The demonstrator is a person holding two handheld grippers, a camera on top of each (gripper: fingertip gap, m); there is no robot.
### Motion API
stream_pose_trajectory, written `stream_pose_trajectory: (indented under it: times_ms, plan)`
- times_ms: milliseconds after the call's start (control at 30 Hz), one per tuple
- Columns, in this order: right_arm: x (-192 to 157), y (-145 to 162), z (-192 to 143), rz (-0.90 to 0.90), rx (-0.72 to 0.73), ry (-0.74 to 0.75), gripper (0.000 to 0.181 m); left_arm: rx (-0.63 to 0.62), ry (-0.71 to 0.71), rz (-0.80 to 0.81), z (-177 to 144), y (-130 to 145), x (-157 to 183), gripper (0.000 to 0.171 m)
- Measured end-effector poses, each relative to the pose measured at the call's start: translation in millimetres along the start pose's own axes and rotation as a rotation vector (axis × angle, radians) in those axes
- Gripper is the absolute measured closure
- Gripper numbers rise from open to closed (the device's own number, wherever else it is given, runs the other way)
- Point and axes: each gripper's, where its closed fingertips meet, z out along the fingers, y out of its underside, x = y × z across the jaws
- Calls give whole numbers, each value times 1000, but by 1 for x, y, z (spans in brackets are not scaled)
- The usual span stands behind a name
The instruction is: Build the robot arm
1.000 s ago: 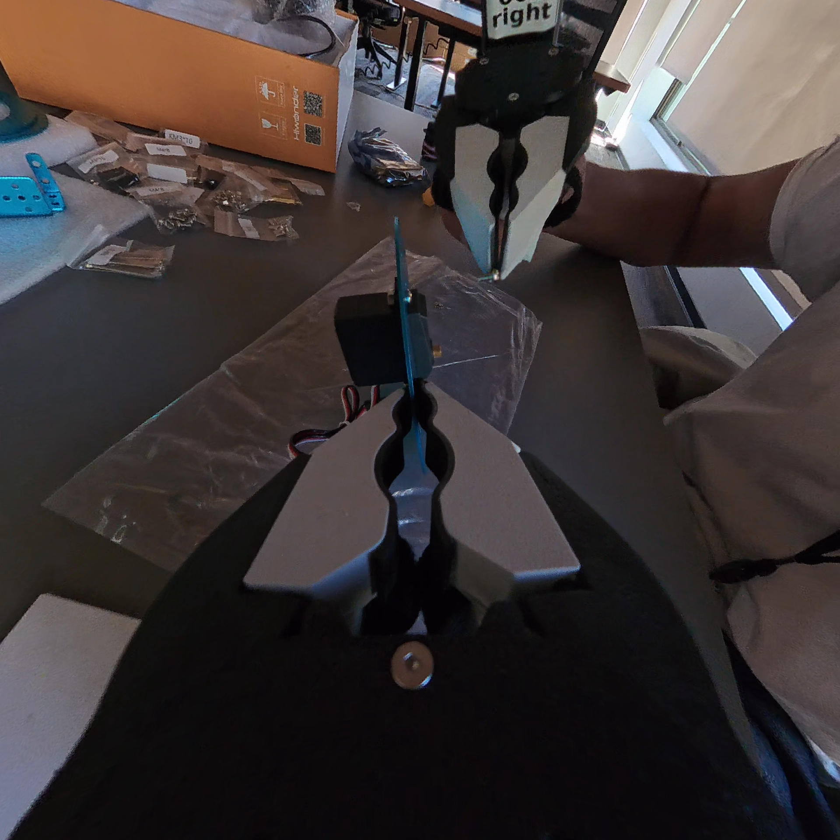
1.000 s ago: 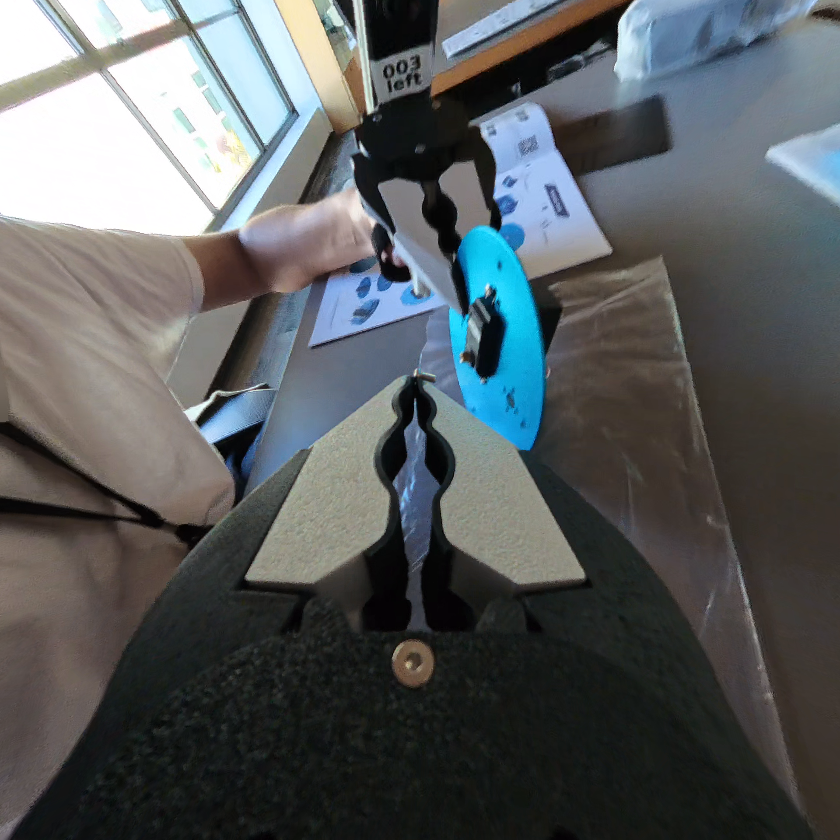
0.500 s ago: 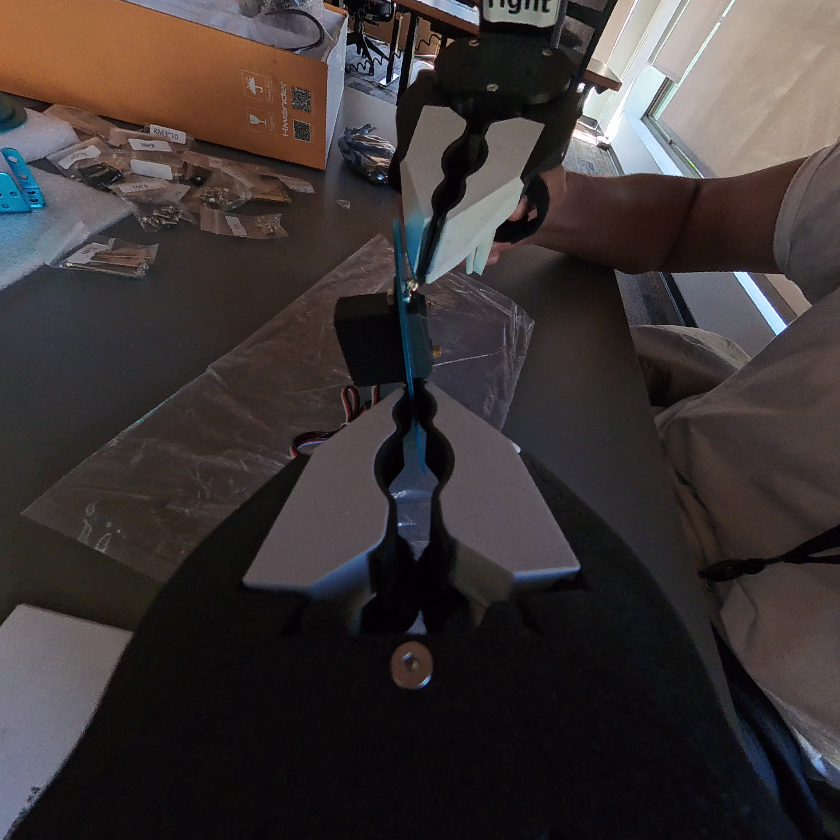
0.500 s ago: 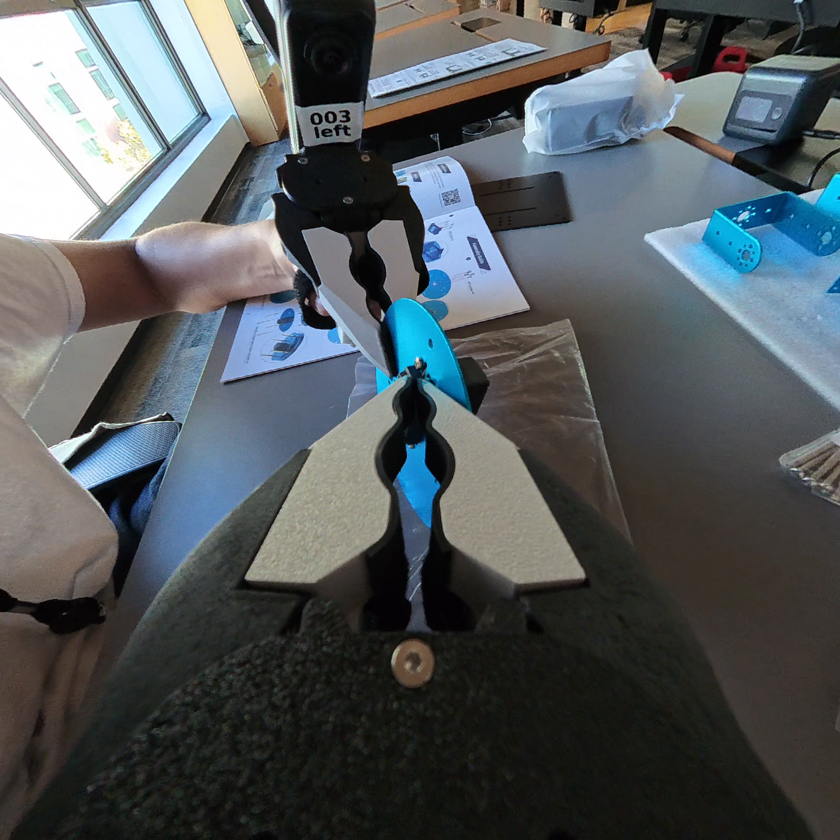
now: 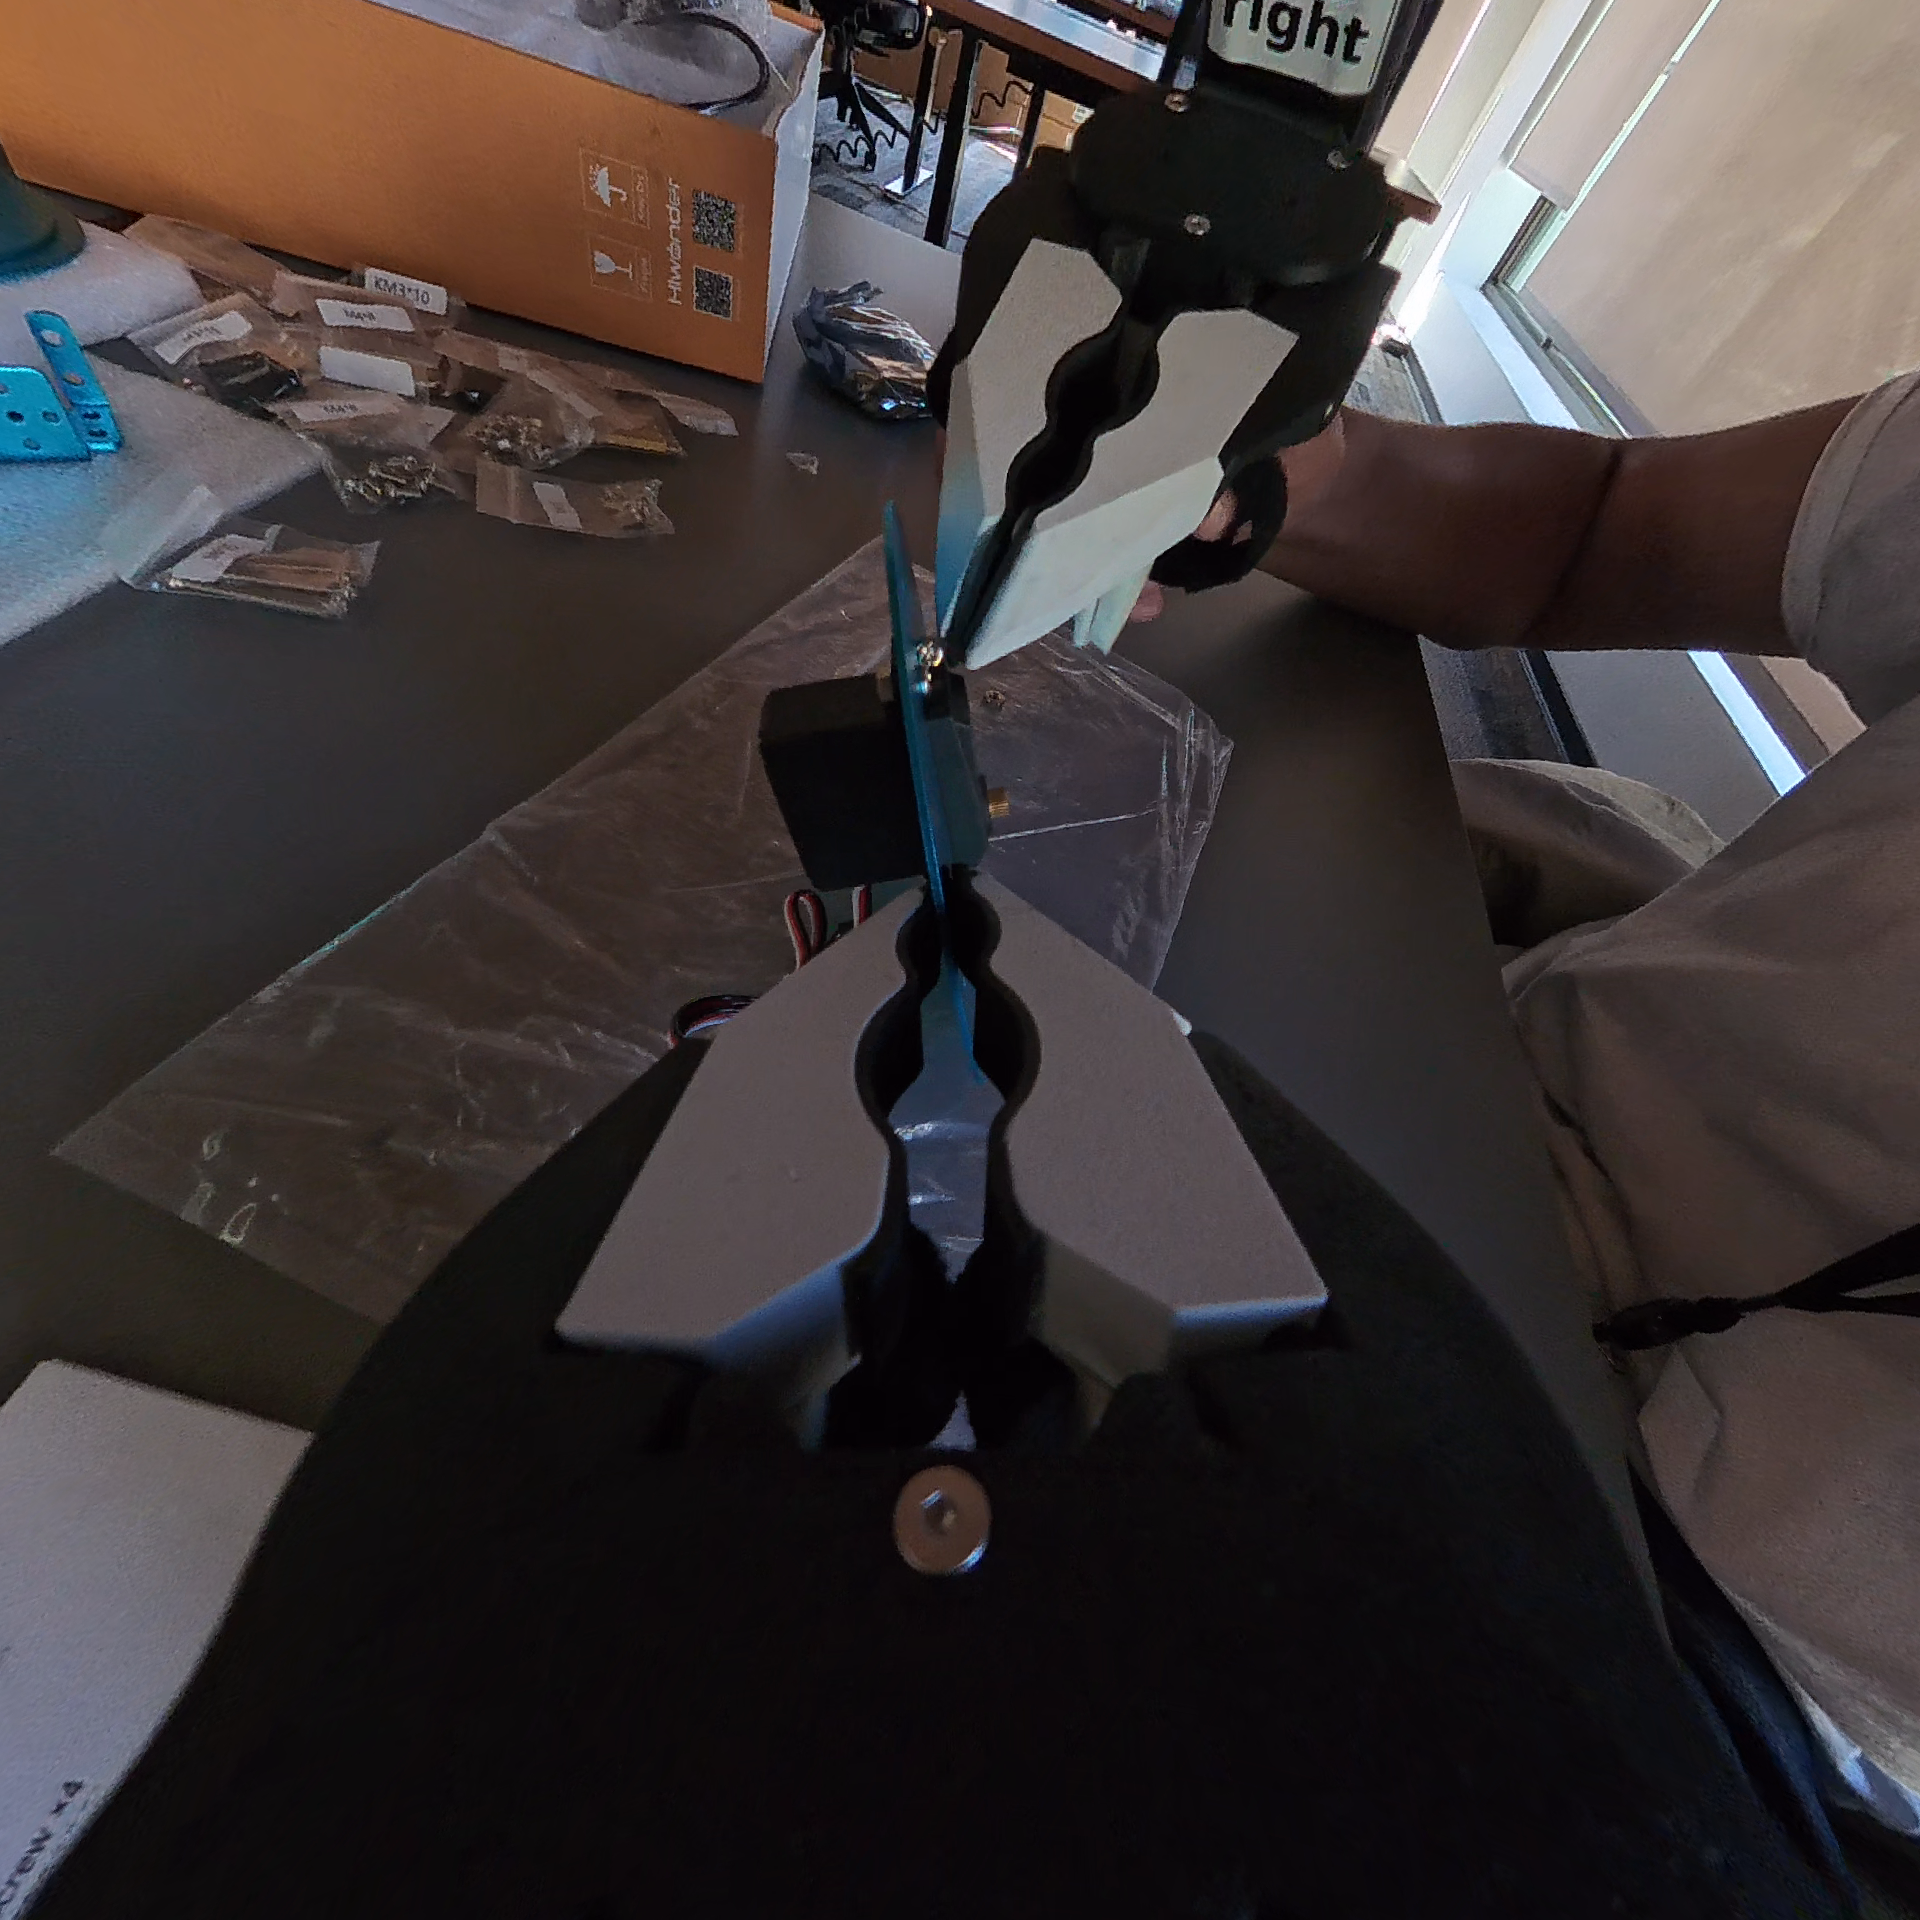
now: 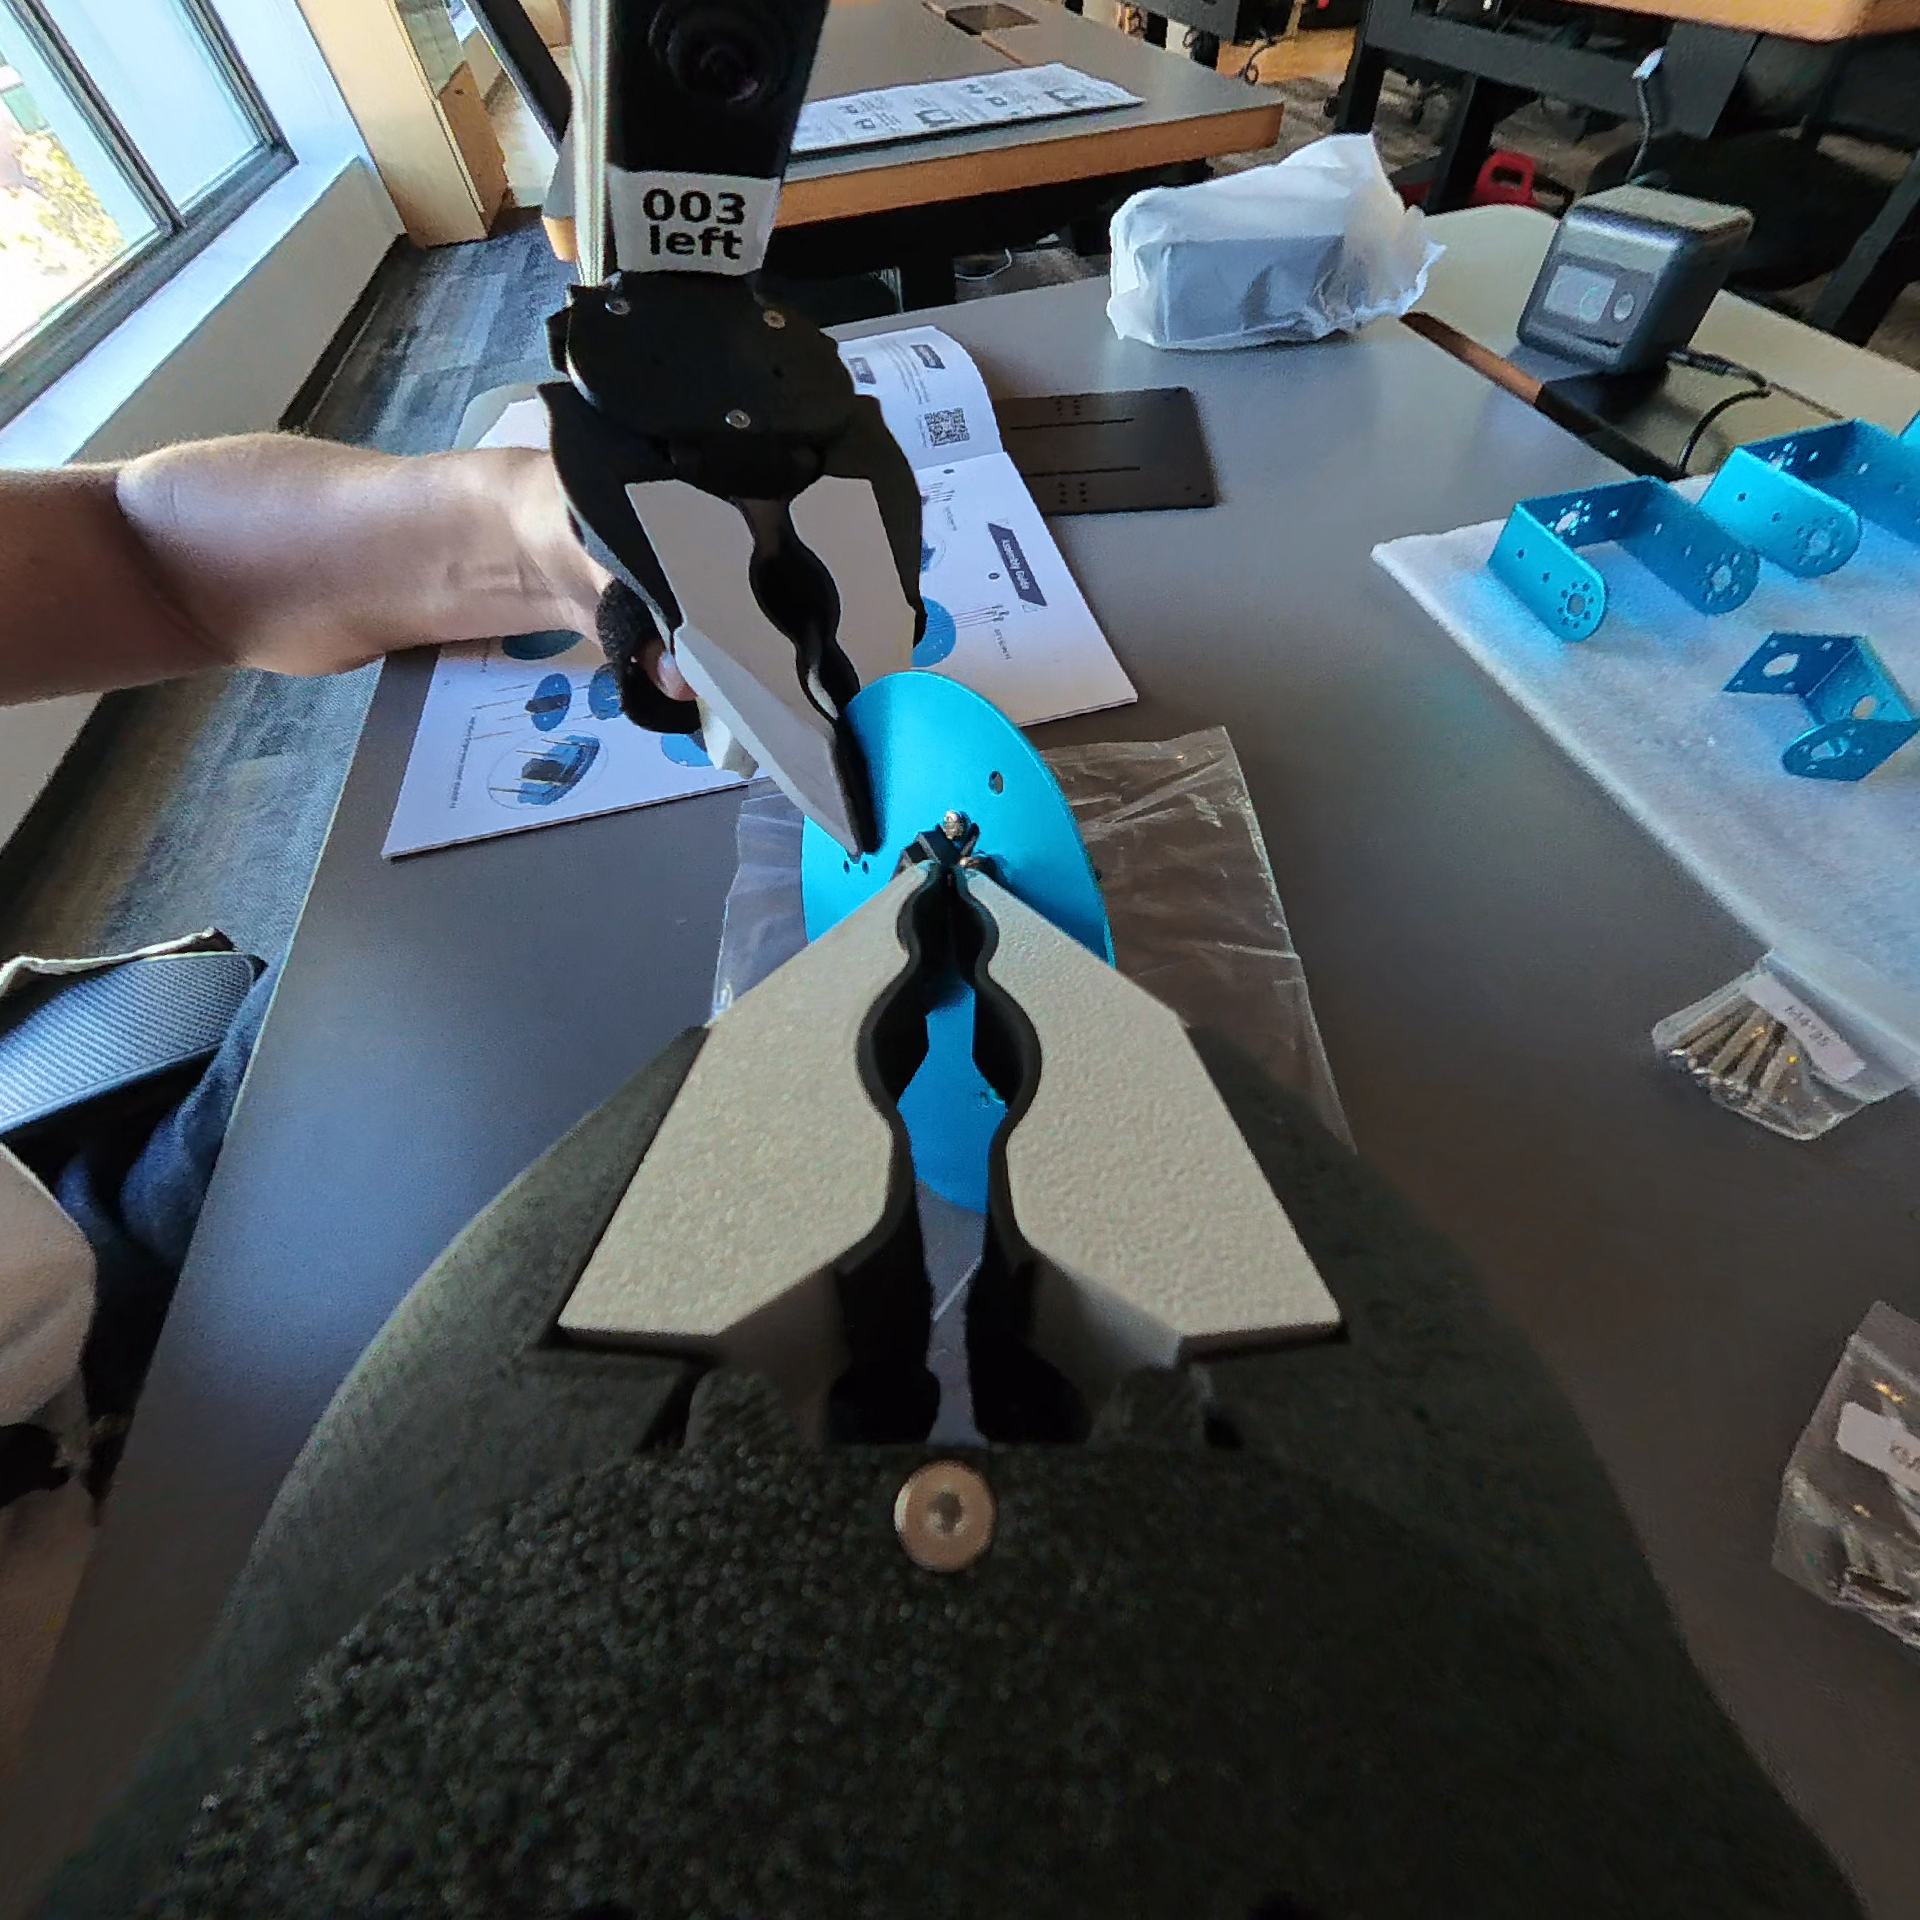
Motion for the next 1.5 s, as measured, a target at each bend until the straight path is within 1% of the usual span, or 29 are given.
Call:
stream_pose_trajectory:
  times_ms: [67, 133, 367, 433, 567, 667, 800, 867, 1200, 1400, 1500]
  plan:
    - [-1, 0, 0, 10, -3, -3, 181, -1, -3, 4, 0, 0, 0, 171]
    - [-2, 0, 0, -15, -11, 14, 180, -3, -6, 7, 0, 0, 1, 171]
    - [5, 0, -2, -136, -53, 139, 180, -2, -11, -3, 0, 0, -1, 171]
    - [6, 2, -2, -171, -69, 163, 177, -2, -9, -5, 0, 0, -1, 171]
    - [8, 4, -2, -227, -84, 206, 178, -2, -10, -5, 0, 0, -1, 171]
    - [7, 4, -1, -232, -80, 219, 178, -2, -8, -7, 0, 0, -1, 171]
    - [8, 2, 0, -194, -53, 218, 179, -3, -9, -3, 0, 0, -1, 170]
    - [5, 0, 1, -176, -37, 200, 179, -3, -10, 1, 0, 0, -1, 170]
    - [4, -4, 4, -170, -20, 214, 175, -3, -12, 2, 0, 0, -1, 170]
    - [6, -2, 5, -218, -28, 265, 177, -5, -18, 6, 0, 0, -1, 170]
    - [9, -4, 2, -256, -25, 318, 180, -3, -17, -1, -1, 0, -2, 170]
